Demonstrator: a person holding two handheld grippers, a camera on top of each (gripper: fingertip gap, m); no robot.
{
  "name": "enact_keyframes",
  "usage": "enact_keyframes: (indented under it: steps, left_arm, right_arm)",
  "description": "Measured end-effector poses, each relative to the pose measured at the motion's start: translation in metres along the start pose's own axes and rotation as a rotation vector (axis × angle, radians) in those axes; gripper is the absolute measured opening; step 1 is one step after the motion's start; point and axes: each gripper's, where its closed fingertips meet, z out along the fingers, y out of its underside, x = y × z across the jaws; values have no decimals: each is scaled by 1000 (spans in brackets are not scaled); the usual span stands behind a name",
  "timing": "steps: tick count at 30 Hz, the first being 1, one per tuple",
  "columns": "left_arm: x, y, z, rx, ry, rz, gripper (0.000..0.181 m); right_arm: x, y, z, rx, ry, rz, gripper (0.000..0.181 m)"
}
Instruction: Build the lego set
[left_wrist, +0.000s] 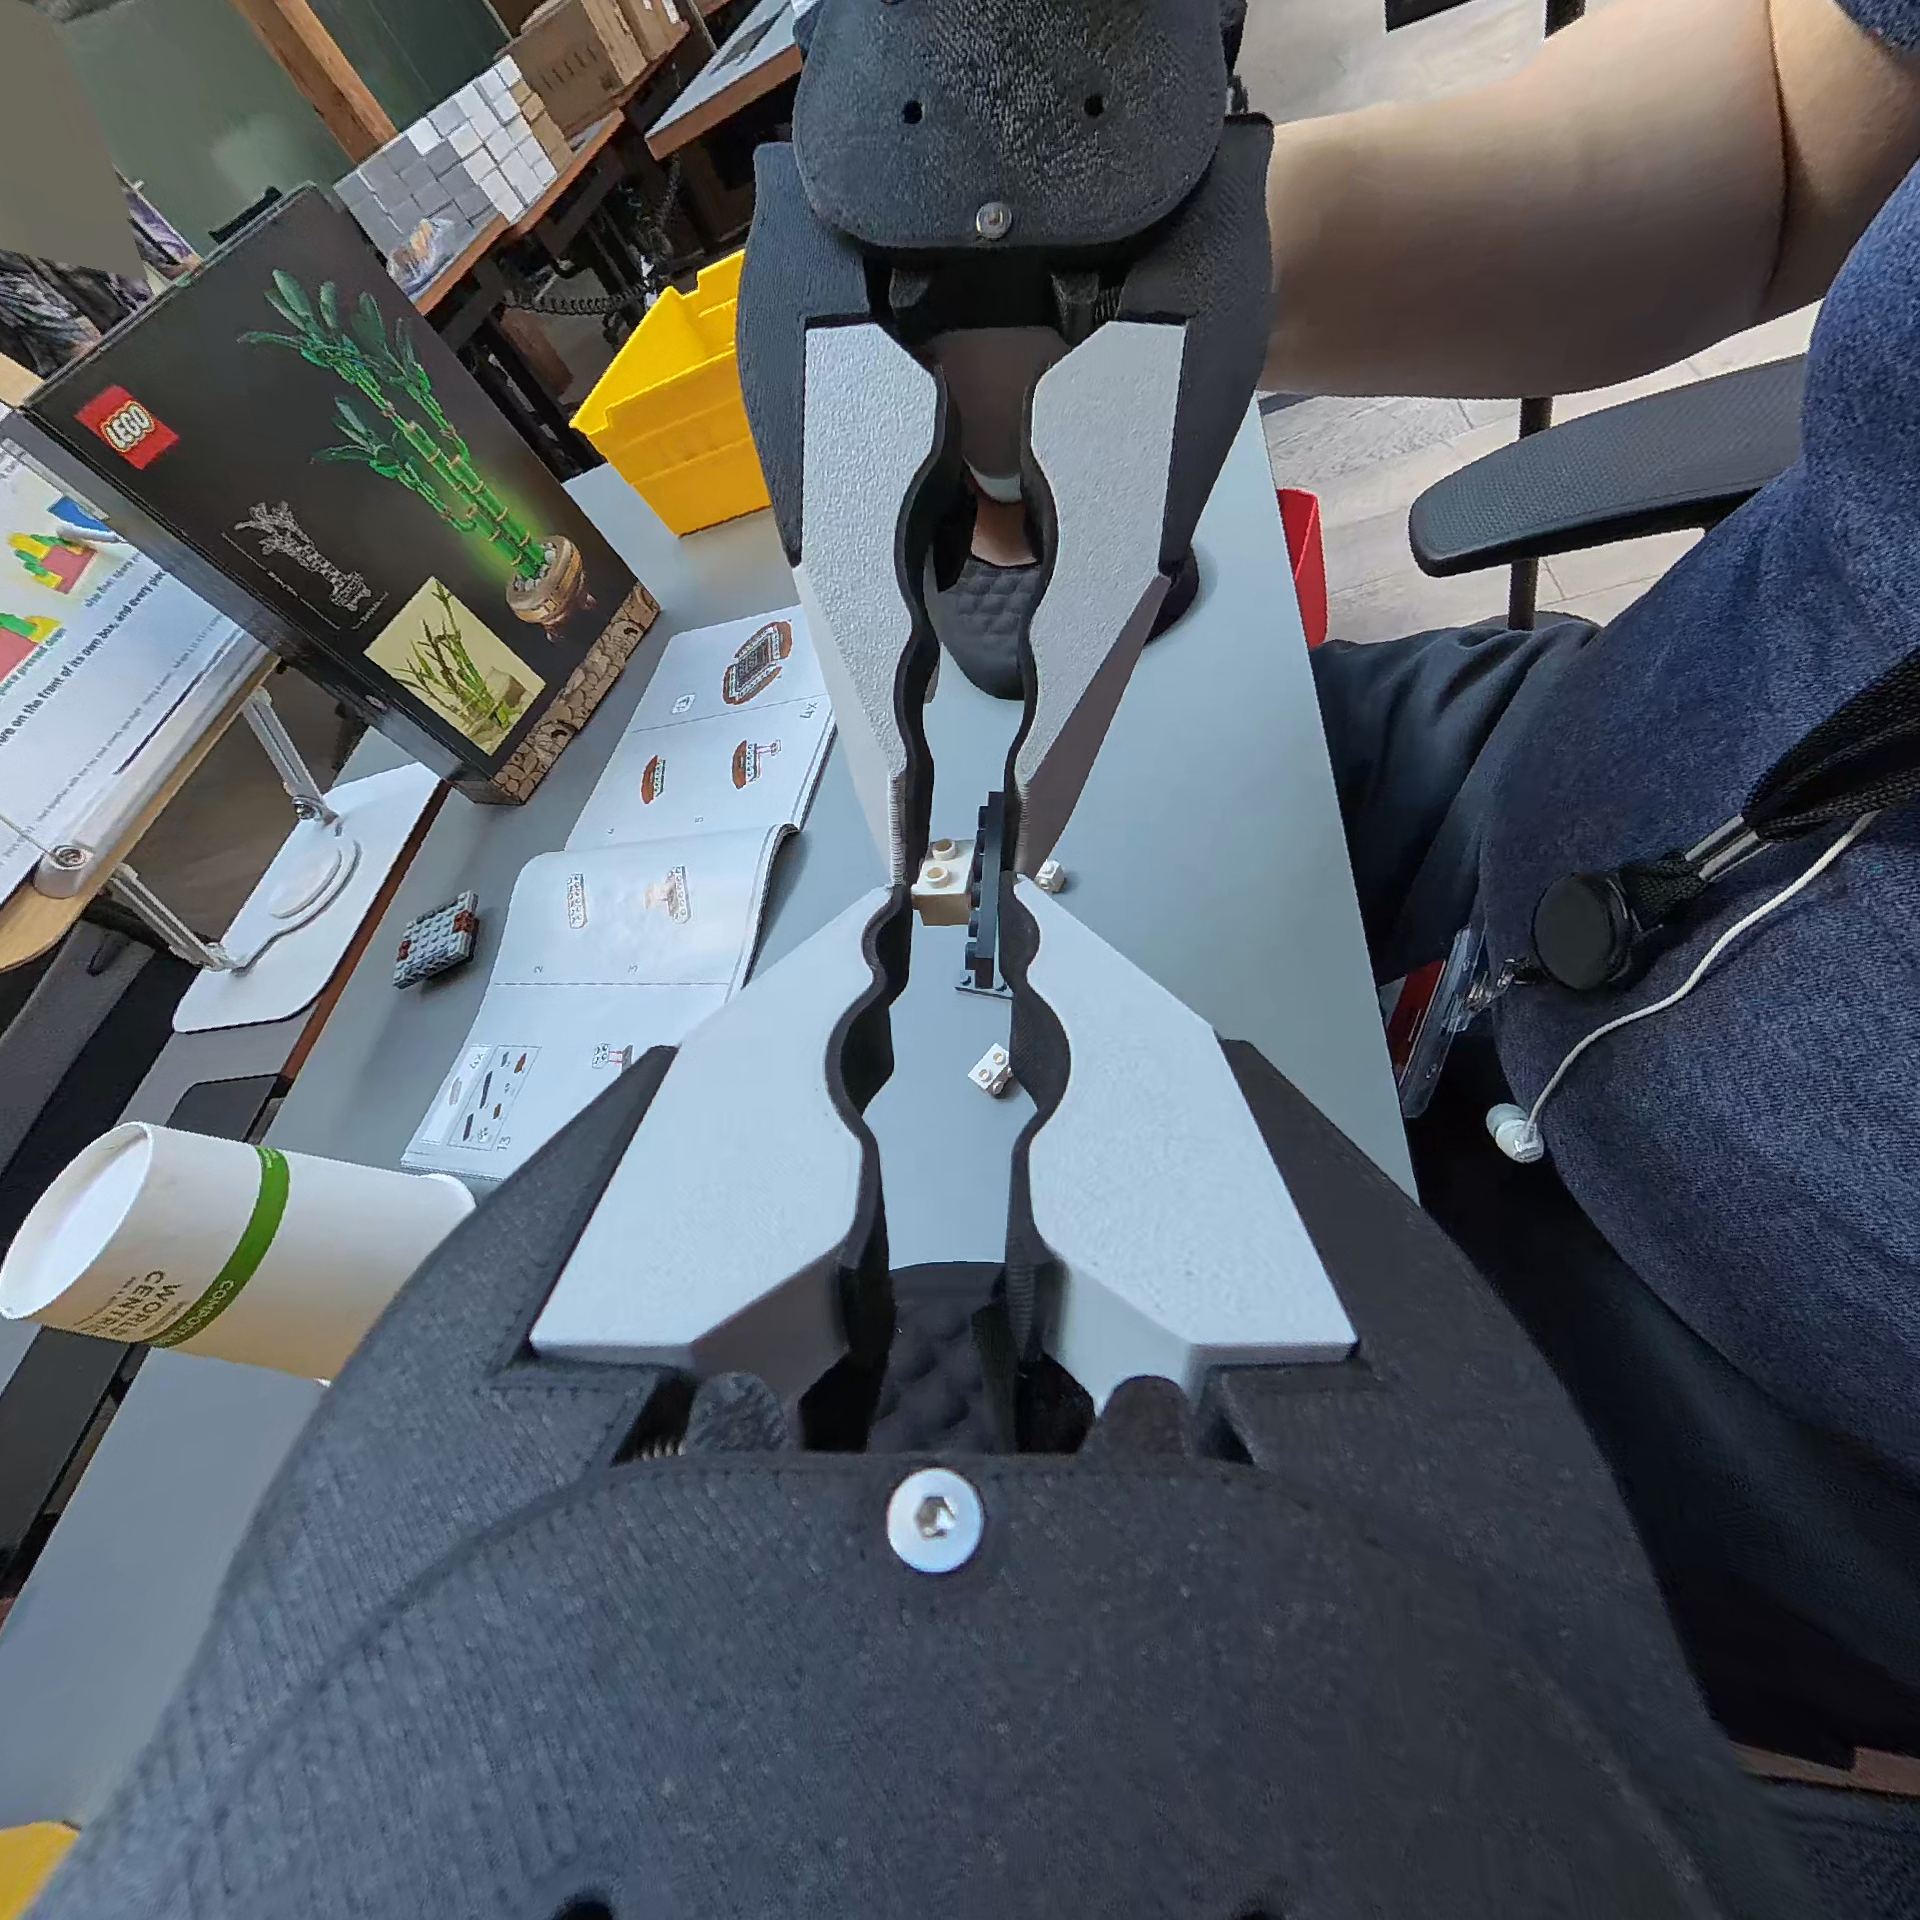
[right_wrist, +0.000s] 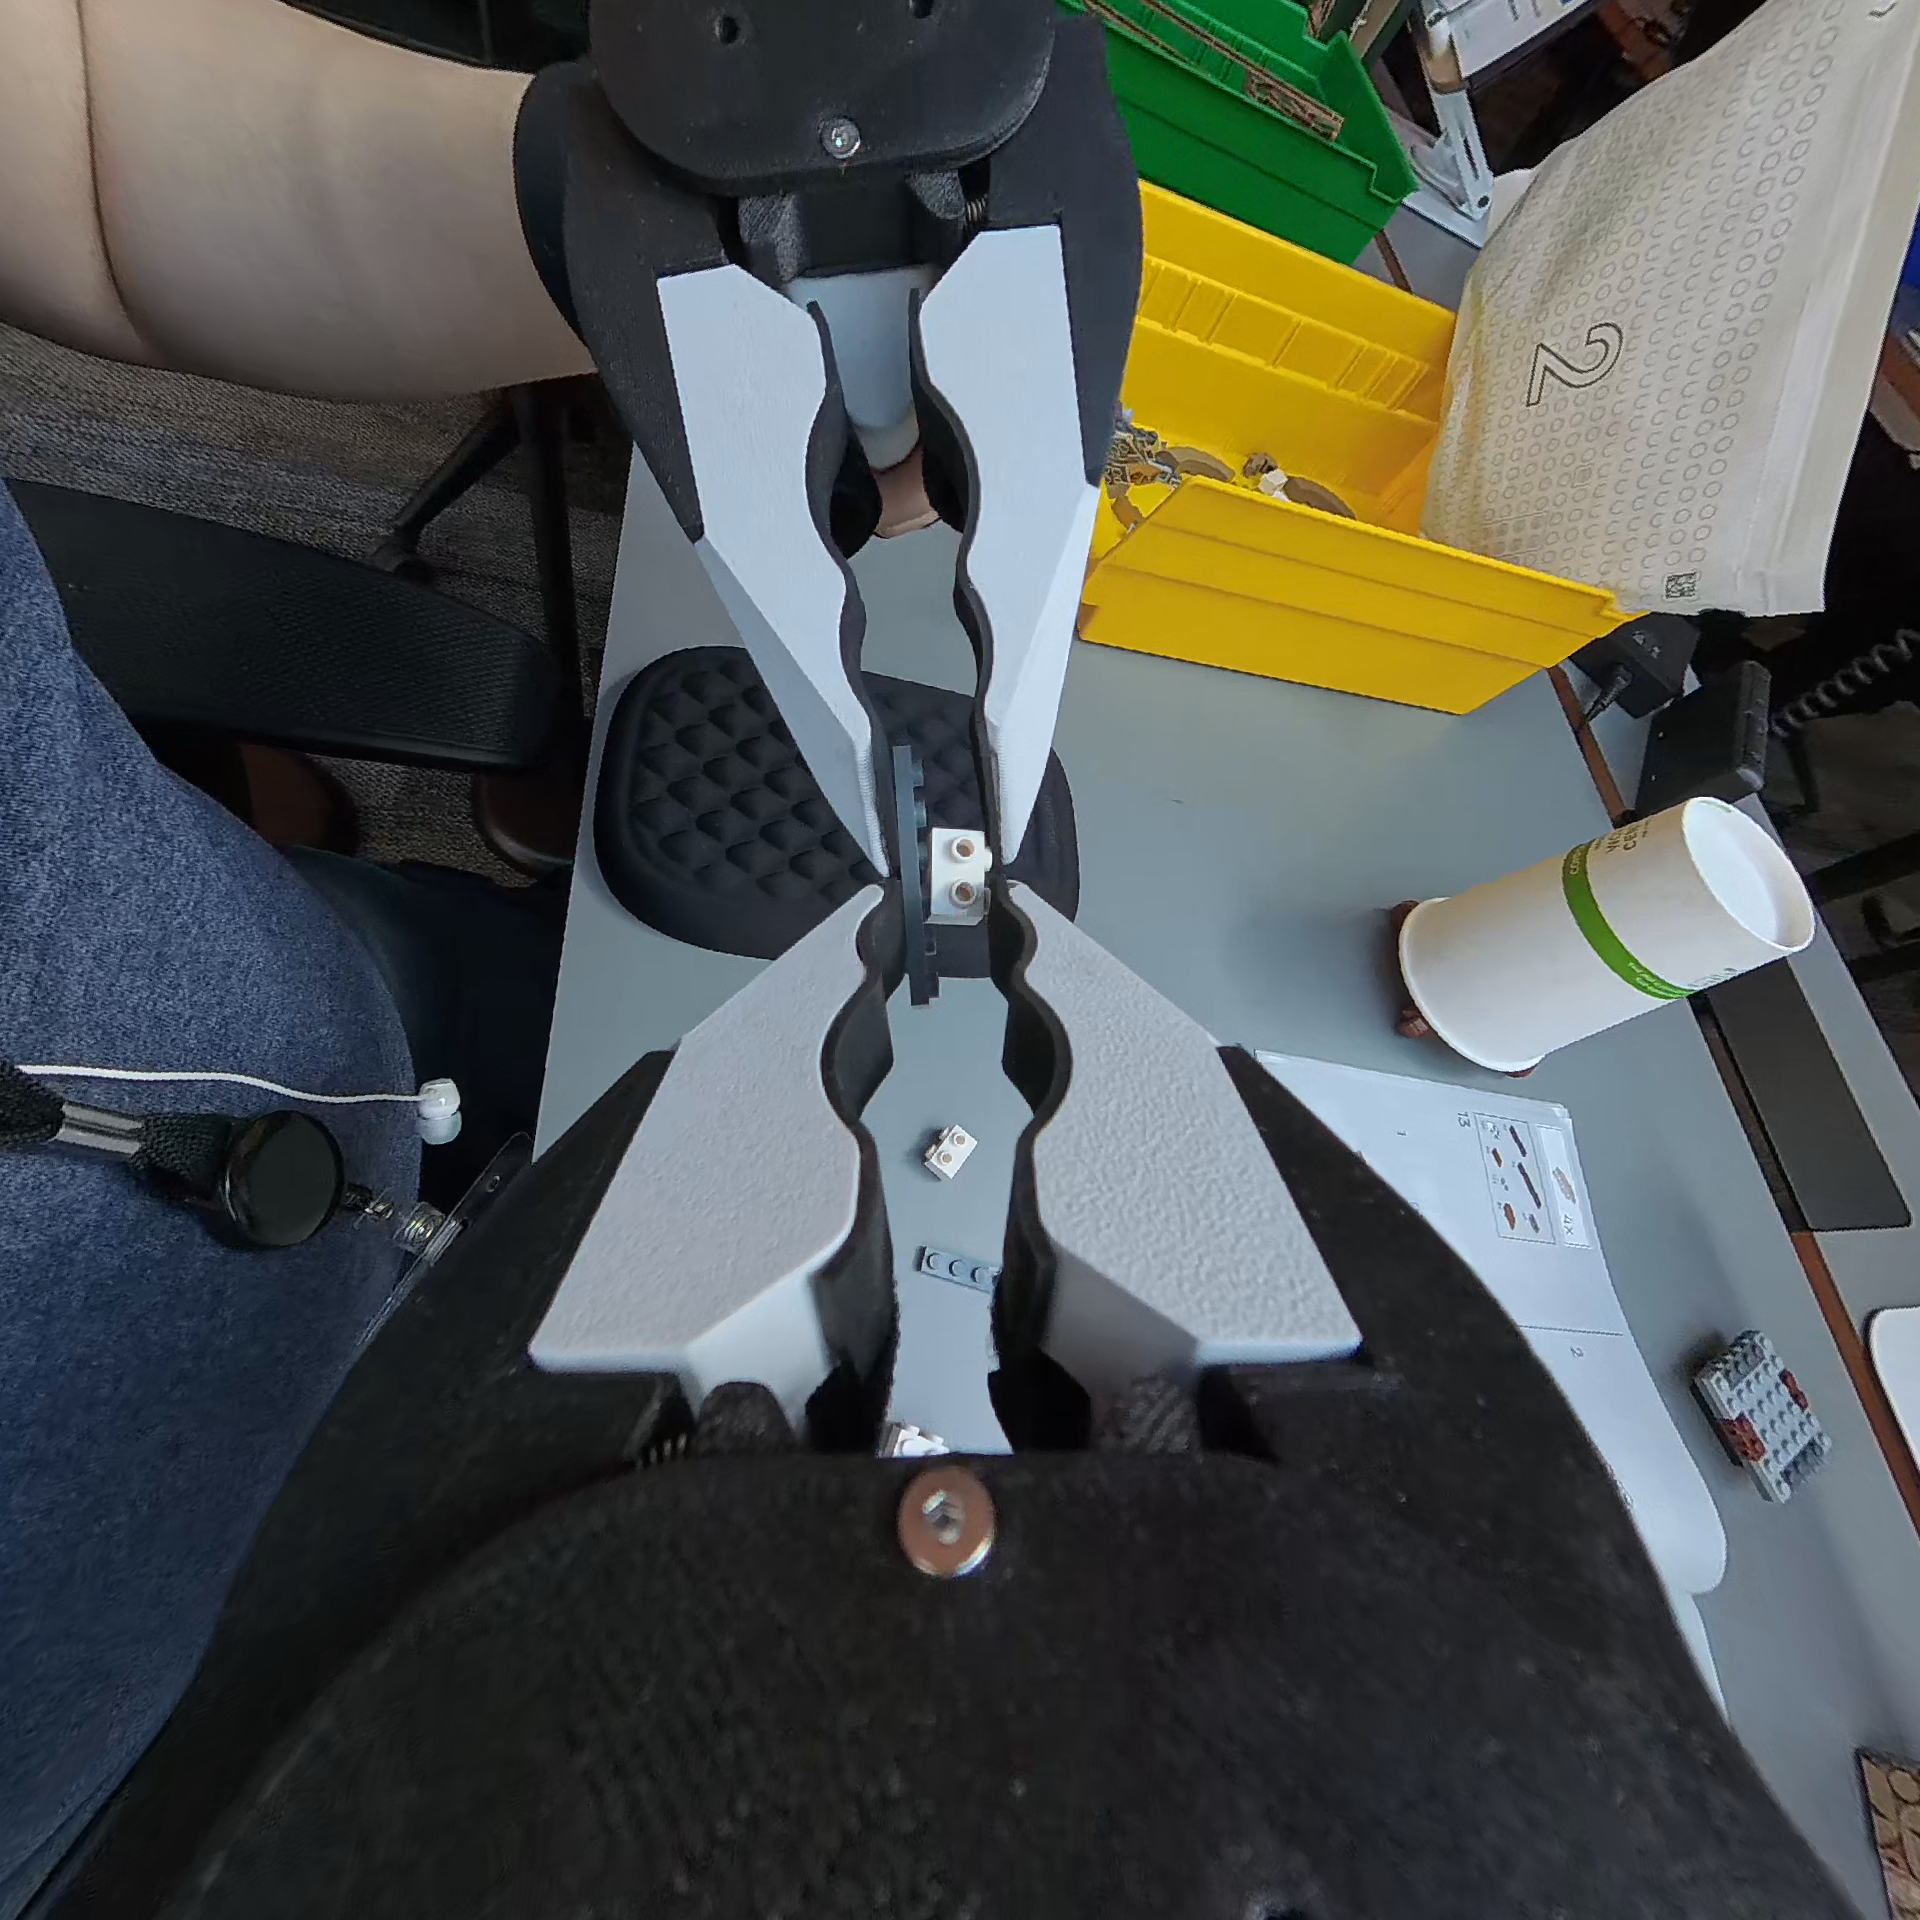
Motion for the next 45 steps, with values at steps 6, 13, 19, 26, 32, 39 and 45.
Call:
enact_keyframes:
  steps: [6, 13, 19, 26, 32, 39, 45]
  left_arm:
    - [0, -3, -3, 27, 11, -19, 13]
    - [1, -7, -5, 58, 22, -55, 13]
    - [0, -7, -4, 65, 5, -63, 13]
    - [-2, -7, -5, 72, -16, -74, 13]
    - [-1, -6, -5, 72, -14, -88, 14]
    - [3, -15, -10, 140, 11, -109, 15]
    - [3, -15, -10, 134, -30, -35, 13]
  right_arm:
    - [-2, -4, -2, 34, -47, 62, 15]
    - [-3, -8, -4, 40, -49, 67, 15]
    - [-2, -7, -4, 38, -47, 73, 15]
    - [1, -7, -4, 35, -2, 23, 14]
    - [0, -5, -3, 36, 7, -11, 15]
    - [-4, -14, -8, 111, 16, -48, 15]
    - [-6, -13, -8, 141, -25, 29, 15]
